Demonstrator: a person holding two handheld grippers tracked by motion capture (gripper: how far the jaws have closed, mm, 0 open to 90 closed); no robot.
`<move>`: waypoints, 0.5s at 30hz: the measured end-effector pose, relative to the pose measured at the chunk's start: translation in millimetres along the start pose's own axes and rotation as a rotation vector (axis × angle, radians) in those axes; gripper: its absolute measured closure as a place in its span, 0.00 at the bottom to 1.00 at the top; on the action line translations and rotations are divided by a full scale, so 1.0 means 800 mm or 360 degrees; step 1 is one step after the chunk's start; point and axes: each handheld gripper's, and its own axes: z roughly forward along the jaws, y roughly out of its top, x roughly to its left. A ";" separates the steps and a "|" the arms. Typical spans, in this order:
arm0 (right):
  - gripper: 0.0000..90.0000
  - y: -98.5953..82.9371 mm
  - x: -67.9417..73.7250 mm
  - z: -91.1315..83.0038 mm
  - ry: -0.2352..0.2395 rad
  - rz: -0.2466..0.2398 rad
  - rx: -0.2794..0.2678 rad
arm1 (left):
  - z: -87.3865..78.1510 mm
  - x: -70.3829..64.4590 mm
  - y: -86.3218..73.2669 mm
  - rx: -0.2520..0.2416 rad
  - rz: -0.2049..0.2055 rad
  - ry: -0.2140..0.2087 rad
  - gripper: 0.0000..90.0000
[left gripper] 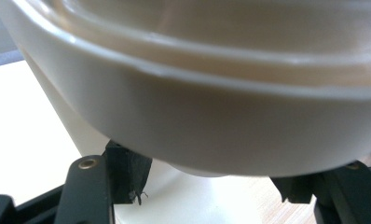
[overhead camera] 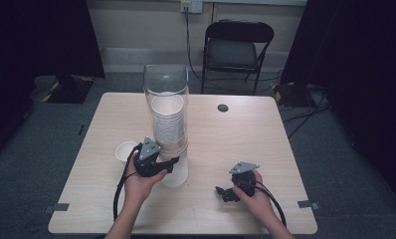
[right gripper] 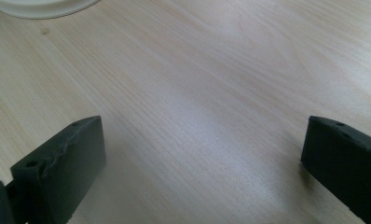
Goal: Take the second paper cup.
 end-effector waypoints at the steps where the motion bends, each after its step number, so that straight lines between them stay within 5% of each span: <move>1: 0.00 0.000 0.000 0.000 0.0000 0.0000 0.0000 | 0.000 0.001 0.001 0.0005 -0.0002 -0.0004 0.41; 13: 0.00 0.000 0.000 0.000 0.0000 -0.0003 0.0001 | 0.003 0.004 0.002 -0.0002 -0.0068 0.0028 0.28; 15: 0.00 0.000 0.000 0.000 0.0000 -0.0003 0.0001 | 0.004 0.005 0.001 -0.0006 -0.0033 -0.0011 0.35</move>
